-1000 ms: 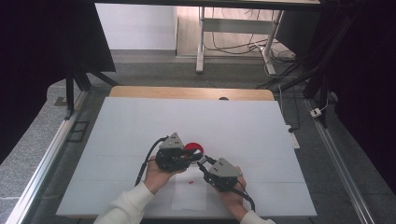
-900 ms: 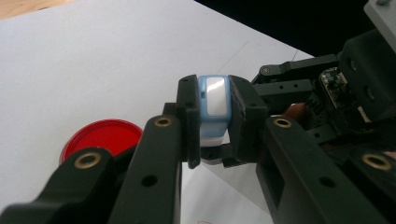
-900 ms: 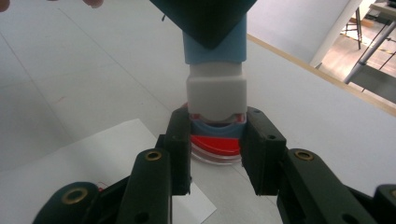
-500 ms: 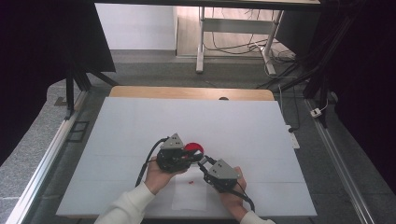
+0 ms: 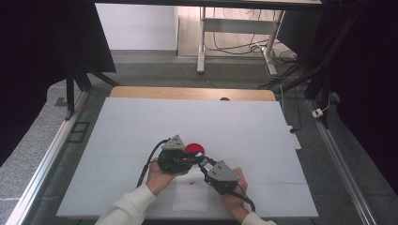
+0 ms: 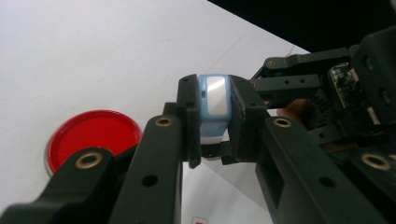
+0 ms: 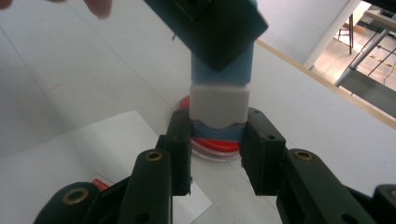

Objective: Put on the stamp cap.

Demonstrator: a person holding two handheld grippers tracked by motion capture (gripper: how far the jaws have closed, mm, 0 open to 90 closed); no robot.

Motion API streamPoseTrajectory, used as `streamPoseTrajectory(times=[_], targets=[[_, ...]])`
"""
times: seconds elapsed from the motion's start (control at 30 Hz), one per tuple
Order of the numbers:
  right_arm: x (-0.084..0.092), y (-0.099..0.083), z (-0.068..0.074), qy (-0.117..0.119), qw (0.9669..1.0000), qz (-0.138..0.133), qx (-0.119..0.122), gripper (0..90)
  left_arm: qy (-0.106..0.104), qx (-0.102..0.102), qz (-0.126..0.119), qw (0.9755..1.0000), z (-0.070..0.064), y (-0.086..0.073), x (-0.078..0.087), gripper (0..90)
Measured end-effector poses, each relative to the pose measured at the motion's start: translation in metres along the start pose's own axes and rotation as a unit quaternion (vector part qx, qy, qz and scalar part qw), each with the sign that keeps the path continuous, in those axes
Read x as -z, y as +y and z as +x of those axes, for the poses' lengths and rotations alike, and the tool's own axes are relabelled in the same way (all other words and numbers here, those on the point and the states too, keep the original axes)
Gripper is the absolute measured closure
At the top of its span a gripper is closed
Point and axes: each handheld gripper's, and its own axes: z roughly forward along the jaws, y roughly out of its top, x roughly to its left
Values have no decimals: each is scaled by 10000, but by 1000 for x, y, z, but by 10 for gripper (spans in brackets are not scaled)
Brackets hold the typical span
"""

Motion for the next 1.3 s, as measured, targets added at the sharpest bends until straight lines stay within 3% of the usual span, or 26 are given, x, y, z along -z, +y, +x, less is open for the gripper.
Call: streamPoseTrajectory(times=[0.33, 0.5, 0.77, 0.87, 1.1, 1.23, 1.3], targets=[[-2, -1, -3, 129, 9998, 160, 17, 647, 20, 43, -19, 10000, 2, -1, 0, 757], [-1, -1, -7, 232, 9997, 116, 51, 635, 6, 11, -25, 10000, 2, 1, 3, 756], [2, -3, -15, 493, 9986, 127, -101, 526, 60, -25, -117, 9999, 4, 3, 11, 755], [7, -7, -21, 529, 9984, 166, -93, 507, 37, -38, -146, 9999, 6, 4, 14, 755], [27, -23, -46, 605, 9973, 232, -350, 488, 54, -73, -149, 9998, 8, 5, 18, 755], [42, -34, -59, 536, 9972, 271, -439, 486, 35, -112, -131, 9998, 8, 5, 20, 754], [52, -41, -71, 448, 9967, 311, -597, 487, 32, -117, -123, 9999, 8, 5, 20, 754]])
